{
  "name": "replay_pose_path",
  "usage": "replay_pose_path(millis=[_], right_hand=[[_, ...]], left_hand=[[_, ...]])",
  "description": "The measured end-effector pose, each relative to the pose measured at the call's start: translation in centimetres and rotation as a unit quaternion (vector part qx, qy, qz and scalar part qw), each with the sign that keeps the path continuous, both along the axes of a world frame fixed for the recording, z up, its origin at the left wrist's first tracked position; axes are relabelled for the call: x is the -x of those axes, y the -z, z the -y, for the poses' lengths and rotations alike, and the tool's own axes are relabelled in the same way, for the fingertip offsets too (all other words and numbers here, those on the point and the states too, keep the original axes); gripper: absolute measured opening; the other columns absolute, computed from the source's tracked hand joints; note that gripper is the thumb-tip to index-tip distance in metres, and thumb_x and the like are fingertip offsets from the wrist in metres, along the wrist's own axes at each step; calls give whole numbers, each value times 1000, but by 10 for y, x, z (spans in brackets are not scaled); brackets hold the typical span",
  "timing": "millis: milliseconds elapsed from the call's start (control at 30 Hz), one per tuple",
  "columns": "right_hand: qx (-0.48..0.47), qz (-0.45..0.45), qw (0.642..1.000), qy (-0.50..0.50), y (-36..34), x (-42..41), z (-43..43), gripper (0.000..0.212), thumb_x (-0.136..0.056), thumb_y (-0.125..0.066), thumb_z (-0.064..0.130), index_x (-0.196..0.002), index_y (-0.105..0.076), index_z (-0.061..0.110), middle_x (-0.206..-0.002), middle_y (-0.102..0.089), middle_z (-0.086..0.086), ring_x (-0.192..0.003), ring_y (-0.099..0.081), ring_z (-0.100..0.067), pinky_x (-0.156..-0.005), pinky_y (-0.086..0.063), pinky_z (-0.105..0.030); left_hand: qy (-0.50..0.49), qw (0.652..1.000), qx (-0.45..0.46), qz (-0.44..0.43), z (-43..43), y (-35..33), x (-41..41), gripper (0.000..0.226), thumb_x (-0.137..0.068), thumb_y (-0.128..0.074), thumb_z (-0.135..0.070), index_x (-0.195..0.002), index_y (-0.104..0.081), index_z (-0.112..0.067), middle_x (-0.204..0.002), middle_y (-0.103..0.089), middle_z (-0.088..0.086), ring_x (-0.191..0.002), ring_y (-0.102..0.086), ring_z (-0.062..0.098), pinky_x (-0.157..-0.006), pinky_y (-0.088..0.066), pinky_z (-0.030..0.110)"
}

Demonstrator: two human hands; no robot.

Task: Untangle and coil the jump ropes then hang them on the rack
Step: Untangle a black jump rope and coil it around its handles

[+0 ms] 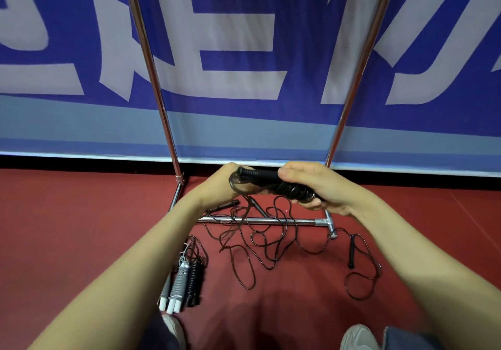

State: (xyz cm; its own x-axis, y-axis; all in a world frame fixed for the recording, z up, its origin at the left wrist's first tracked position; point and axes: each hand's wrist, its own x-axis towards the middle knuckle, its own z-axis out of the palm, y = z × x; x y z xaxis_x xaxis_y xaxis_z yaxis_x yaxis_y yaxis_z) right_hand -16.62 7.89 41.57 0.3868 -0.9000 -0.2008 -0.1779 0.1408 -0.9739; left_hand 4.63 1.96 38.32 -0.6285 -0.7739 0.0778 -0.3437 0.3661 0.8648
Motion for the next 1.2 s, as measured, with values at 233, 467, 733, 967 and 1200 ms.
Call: replay_pose_path(millis=[233,467,733,967,1200], right_hand=[[-23,-136,986,-97,-5,0,-4,30,-74,-66,48,-85,-60,21,-59,-49,-2,-37,-34,-10,-34,-22,-17],[98,-385,917,-22,17,-9,2,35,-82,-70,49,-107,-58,29,-62,-59,6,-46,-56,-14,-59,-52,-28],[280,-419,842,192,22,3,15,39,-93,-53,50,-125,-50,28,-104,-65,2,-89,-63,-25,-80,-48,-37],[226,-145,938,219,8,6,10,14,-92,-60,38,-106,-56,38,-57,-64,-5,-50,-62,-21,-61,-55,-34],[234,-156,924,260,7,10,10,18,-90,-62,38,-108,-57,36,-56,-62,-3,-46,-58,-14,-54,-53,-28]], left_hand=[[40,990,27,134,3,-15,-4,12,-83,-72,-28,-75,-67,-22,-76,-65,-7,-71,-57,11,-72,-45,26],[-70,989,40,121,-9,-14,19,26,-90,-65,-35,-83,-68,-10,-71,-62,9,-61,-46,8,-61,-35,25],[-150,965,-129,-173,-30,-13,46,14,-98,-53,-18,-97,-65,-10,-73,-58,-4,-52,-44,5,-48,-37,17],[-126,917,-277,-259,-28,-15,48,11,-88,-64,-16,-98,-59,-14,-72,-48,-3,-48,-30,4,-48,-25,16],[-119,949,-172,-235,-26,-23,48,27,-97,-52,-31,-102,-69,-11,-65,-49,-3,-51,-26,10,-49,-21,20]])
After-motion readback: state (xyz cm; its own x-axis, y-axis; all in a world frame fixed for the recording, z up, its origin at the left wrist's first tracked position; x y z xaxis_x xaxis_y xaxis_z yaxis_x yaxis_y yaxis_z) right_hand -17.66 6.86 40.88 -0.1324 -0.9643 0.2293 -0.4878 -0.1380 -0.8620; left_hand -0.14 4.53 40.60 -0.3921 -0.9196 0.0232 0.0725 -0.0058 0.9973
